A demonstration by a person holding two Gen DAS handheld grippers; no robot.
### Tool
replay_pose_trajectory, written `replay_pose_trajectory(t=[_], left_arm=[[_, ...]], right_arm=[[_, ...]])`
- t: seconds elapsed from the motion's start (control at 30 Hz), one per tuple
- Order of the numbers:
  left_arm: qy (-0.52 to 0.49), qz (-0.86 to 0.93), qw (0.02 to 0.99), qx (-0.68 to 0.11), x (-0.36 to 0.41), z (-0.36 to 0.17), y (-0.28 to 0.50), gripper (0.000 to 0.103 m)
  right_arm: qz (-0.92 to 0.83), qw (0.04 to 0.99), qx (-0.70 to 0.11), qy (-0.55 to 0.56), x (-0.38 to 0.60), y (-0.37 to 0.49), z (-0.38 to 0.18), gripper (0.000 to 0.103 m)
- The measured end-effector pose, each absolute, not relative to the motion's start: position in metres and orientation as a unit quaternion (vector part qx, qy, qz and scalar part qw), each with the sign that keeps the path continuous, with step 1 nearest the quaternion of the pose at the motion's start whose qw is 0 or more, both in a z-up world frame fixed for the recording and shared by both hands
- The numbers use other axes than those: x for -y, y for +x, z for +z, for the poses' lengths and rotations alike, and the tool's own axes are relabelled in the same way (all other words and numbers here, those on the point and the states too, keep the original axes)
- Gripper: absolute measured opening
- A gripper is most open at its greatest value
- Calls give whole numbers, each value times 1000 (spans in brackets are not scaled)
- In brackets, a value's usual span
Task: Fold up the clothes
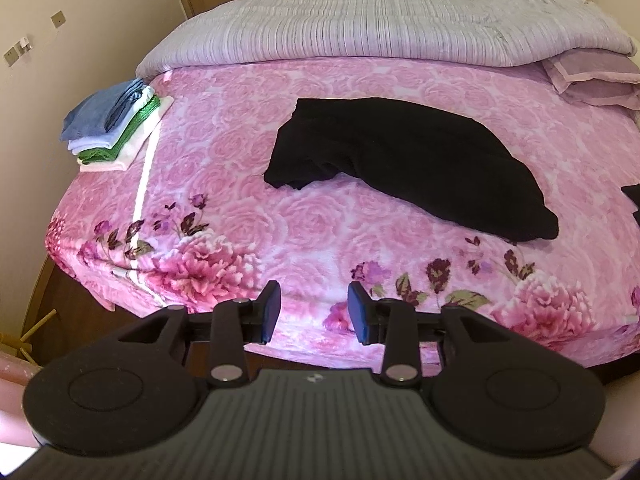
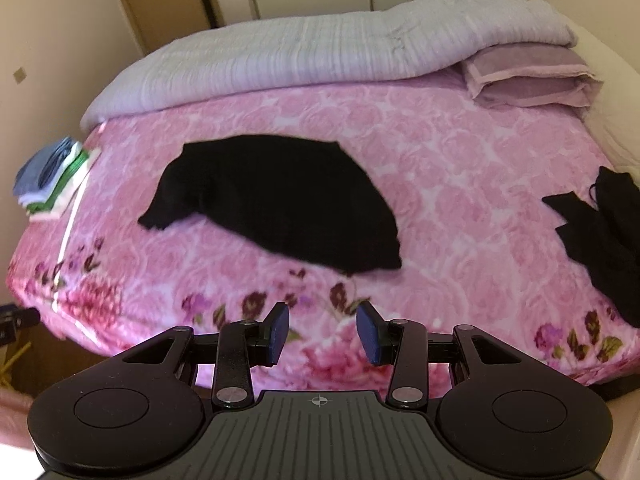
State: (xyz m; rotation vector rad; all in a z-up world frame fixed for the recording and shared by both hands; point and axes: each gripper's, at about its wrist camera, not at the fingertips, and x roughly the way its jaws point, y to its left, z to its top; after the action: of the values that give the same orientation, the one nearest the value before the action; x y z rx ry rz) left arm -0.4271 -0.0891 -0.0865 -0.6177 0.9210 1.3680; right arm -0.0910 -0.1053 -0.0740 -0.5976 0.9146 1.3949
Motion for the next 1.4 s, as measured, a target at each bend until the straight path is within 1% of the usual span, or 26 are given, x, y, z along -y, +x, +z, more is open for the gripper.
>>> replay_pose_trajectory(t=[0.27, 0.43, 0.53, 0.6, 0.7, 0.73, 0.8, 0.83, 0.97, 1.1, 1.2, 1.4], left_arm=[[-253, 571, 670, -401, 20, -91, -440, 32], [-238, 553, 694, -395, -30, -93, -451, 36], [-222, 536, 709, -401, -62, -108, -457, 38], [-209, 521, 718, -412, -80, -119, -462, 43], [-195, 493, 730, -430, -102, -142, -467, 46], [-191, 484, 734, -436, -109, -149, -469, 47], [-188, 466, 740, -446, -120, -169, -469, 52], [-187, 458, 743, -451, -125, -180, -469, 52], [-194, 439, 746, -462, -142, -224, -463, 54], [-189, 429, 750, -466, -157, -267, -454, 58], [-176, 432, 752, -466, -169, -298, -446, 58], [-126, 455, 749, -464, -194, -346, -427, 58]], right_arm=[[584, 651, -416, -251, 59, -103, -76, 42], [566, 682, -415, -206, 26, -107, -75, 42], [548, 720, -388, -174, 13, -102, -72, 42], [531, 748, -362, -169, 7, -99, -72, 42], [503, 776, -323, -201, 2, -100, -80, 42], [495, 780, -313, -223, 1, -102, -87, 42], [483, 778, -298, -269, -1, -112, -107, 42], [478, 773, -297, -293, -3, -118, -119, 42], [481, 729, -320, -367, -2, -141, -176, 42], [485, 699, -326, -411, -12, -153, -228, 44], [493, 686, -306, -439, -24, -153, -263, 49], [507, 652, -209, -524, -57, -141, -332, 63]])
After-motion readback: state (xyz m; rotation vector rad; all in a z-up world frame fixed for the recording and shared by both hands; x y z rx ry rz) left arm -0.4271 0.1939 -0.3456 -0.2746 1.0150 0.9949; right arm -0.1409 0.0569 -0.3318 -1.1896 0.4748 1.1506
